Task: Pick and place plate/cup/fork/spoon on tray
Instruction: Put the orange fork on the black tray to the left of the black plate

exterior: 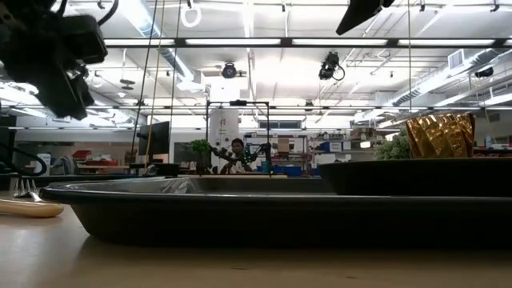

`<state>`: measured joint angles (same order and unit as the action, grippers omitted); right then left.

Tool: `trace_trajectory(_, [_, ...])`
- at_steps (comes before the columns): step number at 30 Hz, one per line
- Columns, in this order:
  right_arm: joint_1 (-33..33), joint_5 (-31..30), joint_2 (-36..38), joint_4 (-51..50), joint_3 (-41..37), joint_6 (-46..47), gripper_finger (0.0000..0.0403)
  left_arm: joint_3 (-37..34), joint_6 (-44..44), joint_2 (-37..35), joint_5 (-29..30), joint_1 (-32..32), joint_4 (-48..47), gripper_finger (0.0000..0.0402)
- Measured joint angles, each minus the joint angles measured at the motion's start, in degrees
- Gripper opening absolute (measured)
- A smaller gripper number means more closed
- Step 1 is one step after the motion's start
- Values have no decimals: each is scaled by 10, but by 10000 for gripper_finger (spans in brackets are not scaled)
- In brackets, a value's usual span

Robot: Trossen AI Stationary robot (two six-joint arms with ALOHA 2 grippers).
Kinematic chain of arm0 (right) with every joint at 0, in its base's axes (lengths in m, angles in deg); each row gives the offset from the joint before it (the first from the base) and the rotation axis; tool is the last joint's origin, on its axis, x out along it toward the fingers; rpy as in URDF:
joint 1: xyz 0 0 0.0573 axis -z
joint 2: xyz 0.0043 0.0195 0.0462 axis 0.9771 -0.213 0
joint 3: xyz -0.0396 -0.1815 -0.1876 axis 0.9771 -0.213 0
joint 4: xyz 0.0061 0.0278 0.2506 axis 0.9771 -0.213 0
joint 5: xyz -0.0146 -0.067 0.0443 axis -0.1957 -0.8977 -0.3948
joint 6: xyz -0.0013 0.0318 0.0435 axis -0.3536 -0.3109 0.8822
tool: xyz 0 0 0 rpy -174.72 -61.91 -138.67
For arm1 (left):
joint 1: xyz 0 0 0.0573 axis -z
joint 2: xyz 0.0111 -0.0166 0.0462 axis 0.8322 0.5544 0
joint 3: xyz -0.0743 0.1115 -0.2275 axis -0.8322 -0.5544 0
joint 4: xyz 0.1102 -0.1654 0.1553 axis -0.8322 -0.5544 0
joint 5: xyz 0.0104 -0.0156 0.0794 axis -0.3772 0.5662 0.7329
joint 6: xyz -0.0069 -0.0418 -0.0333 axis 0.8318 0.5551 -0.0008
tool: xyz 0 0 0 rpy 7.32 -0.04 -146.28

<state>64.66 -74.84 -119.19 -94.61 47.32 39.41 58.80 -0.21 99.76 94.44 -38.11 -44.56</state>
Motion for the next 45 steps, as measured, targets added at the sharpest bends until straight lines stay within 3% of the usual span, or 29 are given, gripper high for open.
trace_trajectory(4, [0,2,0,-2,0,6,10,45,-43,73,32,36,-33,141])
trace_trajectory(13, [0,4,0,-14,0,8,11,93,-77,239,32,89,-91,142])
trace_trajectory(23, [0,4,-1,-12,0,8,11,160,-213,395,63,124,-138,142])
trace_trajectory(30, [0,4,-1,-10,0,8,11,161,-273,442,64,124,-138,142])
trace_trajectory(36, [0,4,-1,-8,0,8,11,163,-273,455,62,120,-144,138])
trace_trajectory(45, [0,9,-1,-4,0,8,11,163,-295,455,29,108,-144,69])
